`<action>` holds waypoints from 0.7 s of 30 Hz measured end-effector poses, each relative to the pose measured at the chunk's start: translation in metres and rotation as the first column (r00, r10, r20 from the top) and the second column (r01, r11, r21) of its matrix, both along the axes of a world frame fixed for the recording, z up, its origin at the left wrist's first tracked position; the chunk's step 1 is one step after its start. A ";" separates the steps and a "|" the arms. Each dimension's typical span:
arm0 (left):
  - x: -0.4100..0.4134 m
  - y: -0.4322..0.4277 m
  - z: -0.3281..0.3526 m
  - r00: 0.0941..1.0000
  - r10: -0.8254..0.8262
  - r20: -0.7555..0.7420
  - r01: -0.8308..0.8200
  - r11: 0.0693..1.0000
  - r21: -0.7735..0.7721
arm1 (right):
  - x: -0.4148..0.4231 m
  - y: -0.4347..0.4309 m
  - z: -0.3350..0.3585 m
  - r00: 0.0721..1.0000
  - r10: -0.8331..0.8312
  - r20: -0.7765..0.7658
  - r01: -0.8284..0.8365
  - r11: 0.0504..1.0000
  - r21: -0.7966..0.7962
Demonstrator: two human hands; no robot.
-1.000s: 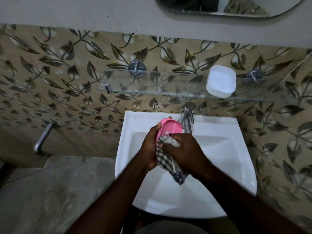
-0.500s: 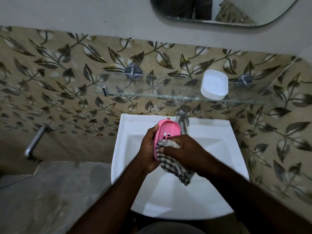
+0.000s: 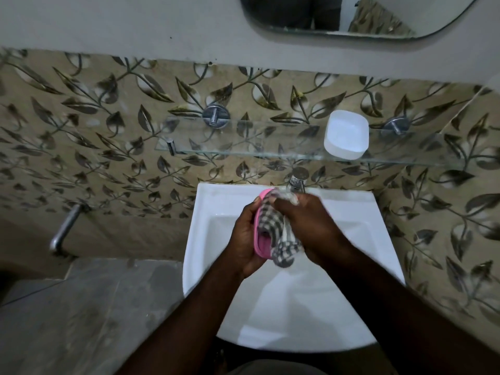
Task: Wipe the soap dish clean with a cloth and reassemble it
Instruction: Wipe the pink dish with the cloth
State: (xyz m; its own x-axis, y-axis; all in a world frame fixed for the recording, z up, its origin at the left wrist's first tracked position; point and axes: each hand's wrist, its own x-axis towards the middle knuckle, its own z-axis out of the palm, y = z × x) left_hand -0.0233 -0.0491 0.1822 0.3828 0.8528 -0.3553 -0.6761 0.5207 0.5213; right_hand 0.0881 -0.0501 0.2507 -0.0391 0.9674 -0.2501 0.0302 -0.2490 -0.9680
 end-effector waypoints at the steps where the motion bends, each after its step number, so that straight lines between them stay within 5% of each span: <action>1: 0.002 0.000 0.000 1.000 0.017 0.000 -0.017 1.000 0.018 | -0.004 0.004 0.003 0.996 -0.057 -0.062 0.057 0.998 0.006; 3: 0.000 0.003 0.004 0.998 0.028 -0.050 -0.025 0.998 0.055 | -0.008 0.001 0.002 0.998 -0.058 0.010 0.057 0.993 0.106; 6: -0.014 0.011 0.006 0.989 0.006 -0.145 0.005 0.997 0.077 | -0.005 -0.012 -0.006 0.952 0.133 0.274 -0.179 0.972 0.152; 8: -0.018 0.013 0.009 0.985 -0.020 -0.174 0.033 0.997 0.075 | -0.002 -0.012 -0.006 0.958 0.188 0.217 -0.210 0.974 0.087; 12: -0.010 0.011 0.013 0.993 -0.011 -0.120 0.024 0.994 0.102 | 0.000 0.011 0.005 0.982 -0.092 -0.162 0.093 0.996 -0.002; 14: -0.008 0.009 0.014 0.991 0.010 -0.130 0.007 0.992 0.128 | -0.004 0.015 0.008 0.957 -0.170 -0.235 0.175 0.985 -0.001; 17: -0.013 0.010 0.015 0.984 0.035 -0.173 -0.003 0.983 0.182 | -0.012 0.003 0.001 0.970 -0.170 -0.176 0.179 0.983 0.036; 21: -0.025 0.013 0.014 0.971 0.023 -0.236 0.020 0.984 0.177 | -0.017 -0.019 -0.015 0.996 0.083 -0.024 -0.083 0.996 0.021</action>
State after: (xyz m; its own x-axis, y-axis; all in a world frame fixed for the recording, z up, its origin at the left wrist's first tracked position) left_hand -0.0488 -0.0365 0.1958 0.3047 0.9108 -0.2785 -0.5232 0.4044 0.7501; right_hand 0.0712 -0.0694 0.2359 -0.1255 0.9654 -0.2287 0.0259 -0.2273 -0.9735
